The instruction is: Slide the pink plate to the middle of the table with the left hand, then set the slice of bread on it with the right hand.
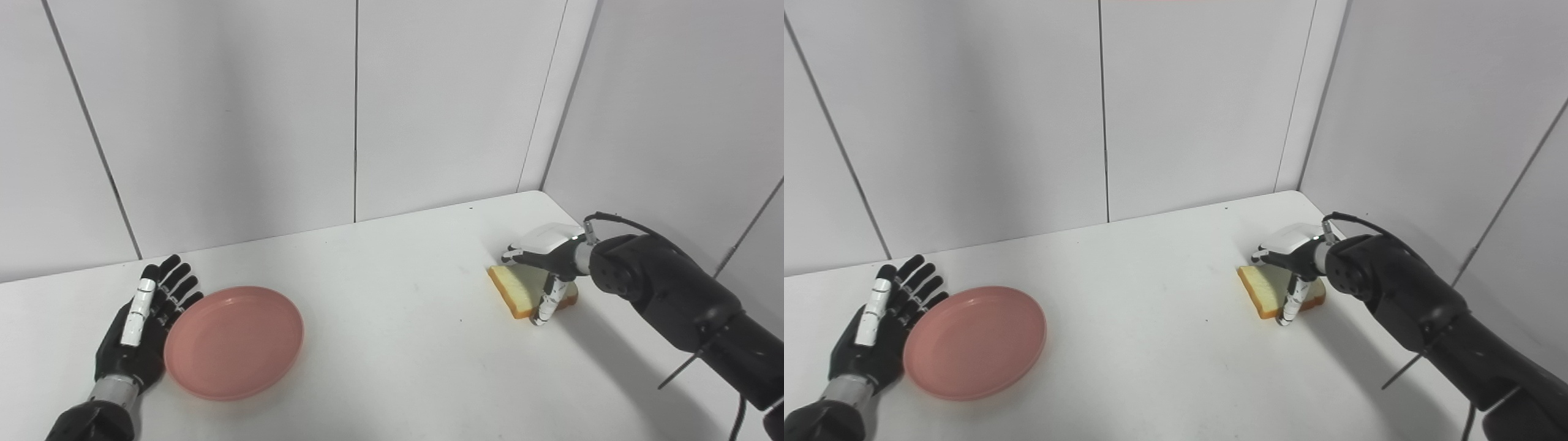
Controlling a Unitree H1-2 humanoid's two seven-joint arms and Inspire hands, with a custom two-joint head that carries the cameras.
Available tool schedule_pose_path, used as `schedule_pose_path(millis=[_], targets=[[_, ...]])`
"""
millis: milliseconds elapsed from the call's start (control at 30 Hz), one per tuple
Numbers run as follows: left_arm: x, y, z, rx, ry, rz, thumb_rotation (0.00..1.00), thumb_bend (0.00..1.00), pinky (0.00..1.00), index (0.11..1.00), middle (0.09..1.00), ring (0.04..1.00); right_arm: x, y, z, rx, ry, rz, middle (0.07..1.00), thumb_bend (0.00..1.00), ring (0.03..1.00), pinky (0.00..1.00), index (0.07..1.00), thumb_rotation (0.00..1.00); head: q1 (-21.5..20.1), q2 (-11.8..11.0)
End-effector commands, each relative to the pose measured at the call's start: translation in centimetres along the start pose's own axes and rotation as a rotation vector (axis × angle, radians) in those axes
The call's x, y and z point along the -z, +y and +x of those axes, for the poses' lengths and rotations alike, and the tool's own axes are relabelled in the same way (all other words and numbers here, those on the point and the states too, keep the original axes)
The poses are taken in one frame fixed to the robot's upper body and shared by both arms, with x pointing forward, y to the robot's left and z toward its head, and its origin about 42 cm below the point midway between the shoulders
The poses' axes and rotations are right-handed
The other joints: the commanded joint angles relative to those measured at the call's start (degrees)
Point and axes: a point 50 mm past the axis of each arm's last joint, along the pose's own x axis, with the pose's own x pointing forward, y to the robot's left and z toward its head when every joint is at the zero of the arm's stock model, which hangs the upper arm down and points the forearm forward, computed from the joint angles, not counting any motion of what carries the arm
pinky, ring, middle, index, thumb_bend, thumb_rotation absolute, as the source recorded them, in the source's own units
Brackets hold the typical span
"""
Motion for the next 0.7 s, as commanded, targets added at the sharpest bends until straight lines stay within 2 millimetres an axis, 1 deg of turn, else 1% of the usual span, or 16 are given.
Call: schedule_pose_path(millis=[0,100,133,167,267,333,367,400,433,467,500,533,567,600,633,667], targets=[[-0.1,-0.1,0.1,-0.004,0.009,0.003,0.66,0.76,0.87,0.837,0.904,0.908,1.0,-1.9,-0.7,0.072,0.004,-0.018,0.976,1.00,1.000,1.00,0.921,0.38,0.01,0.03],[0.0,-0.1,0.0,-0.004,0.009,0.000,0.66,0.75,0.88,0.842,0.906,0.910,0.9,-1.1,-0.3,0.070,-0.002,-0.012,0.964,1.00,0.976,1.00,0.913,0.38,0.02,0.24],[-0.1,-0.1,0.0,-0.003,0.008,0.000,0.67,0.75,0.88,0.846,0.906,0.911,0.9,-0.9,-0.2,0.071,-0.003,-0.011,0.954,1.00,0.944,1.00,0.908,0.37,0.02,0.24],[-0.1,-0.1,0.0,-0.004,0.008,0.000,0.67,0.75,0.88,0.847,0.906,0.912,0.7,-0.5,0.0,0.068,-0.008,-0.013,0.952,1.00,0.939,1.00,0.907,0.36,0.11,0.29],[-0.2,-0.2,-0.1,-0.006,0.009,0.001,0.66,0.76,0.88,0.848,0.906,0.912,0.5,0.4,0.4,0.060,-0.028,-0.012,0.926,1.00,0.890,0.95,0.894,0.35,0.30,0.40],[-0.2,-0.2,-0.1,-0.009,0.009,0.006,0.66,0.76,0.87,0.840,0.903,0.907,0.1,0.8,0.6,0.055,-0.035,-0.015,0.913,1.00,0.875,0.90,0.885,0.32,0.37,0.45],[-0.1,-0.2,-0.1,-0.010,0.010,0.007,0.66,0.76,0.87,0.836,0.901,0.904,-0.1,1.0,0.7,0.055,-0.033,-0.020,0.901,1.00,0.862,0.85,0.881,0.29,0.37,0.45],[-0.1,-0.3,-0.1,-0.009,0.010,0.006,0.66,0.76,0.87,0.835,0.901,0.904,-0.3,1.0,0.7,0.055,-0.029,-0.024,0.887,1.00,0.835,0.79,0.877,0.26,0.25,0.54],[-0.1,-0.3,-0.2,-0.008,0.011,0.005,0.66,0.75,0.87,0.835,0.902,0.905,-0.4,1.1,0.7,0.055,-0.029,-0.020,0.865,1.00,0.776,0.66,0.871,0.23,0.25,0.54],[-0.1,-0.3,-0.2,-0.006,0.012,0.006,0.67,0.75,0.87,0.841,0.905,0.908,-0.4,1.1,0.7,0.058,-0.034,-0.005,0.782,0.97,0.670,0.55,0.843,0.15,0.25,0.49],[-0.1,-0.3,-0.2,-0.005,0.012,0.008,0.67,0.75,0.87,0.842,0.906,0.908,-0.5,1.1,0.7,0.056,-0.038,0.005,0.762,0.96,0.648,0.53,0.836,0.14,0.25,0.48],[-0.1,-0.4,-0.2,-0.004,0.012,0.007,0.67,0.74,0.87,0.842,0.905,0.907,-0.4,1.1,0.8,0.050,-0.041,0.011,0.671,0.92,0.569,0.48,0.798,0.10,0.25,0.49],[-0.1,-0.4,-0.2,-0.004,0.013,0.006,0.67,0.74,0.87,0.843,0.905,0.909,-0.4,1.1,0.8,0.046,-0.042,0.013,0.629,0.89,0.535,0.47,0.768,0.08,0.27,0.47],[-0.1,-0.4,-0.2,-0.004,0.013,0.005,0.67,0.74,0.88,0.844,0.905,0.909,-0.4,1.0,0.9,0.039,-0.037,0.002,0.608,0.87,0.518,0.46,0.753,0.07,0.28,0.46],[-0.1,-0.4,-0.2,-0.004,0.014,0.004,0.67,0.73,0.88,0.844,0.906,0.910,-0.4,1.0,0.9,0.035,-0.034,-0.006,0.535,0.69,0.458,0.39,0.710,0.03,0.31,0.47],[-0.1,-0.5,-0.2,-0.005,0.014,0.004,0.67,0.73,0.88,0.844,0.906,0.910,-0.4,1.0,0.9,0.036,-0.030,-0.016,0.510,0.63,0.438,0.37,0.695,0.01,0.32,0.49]])
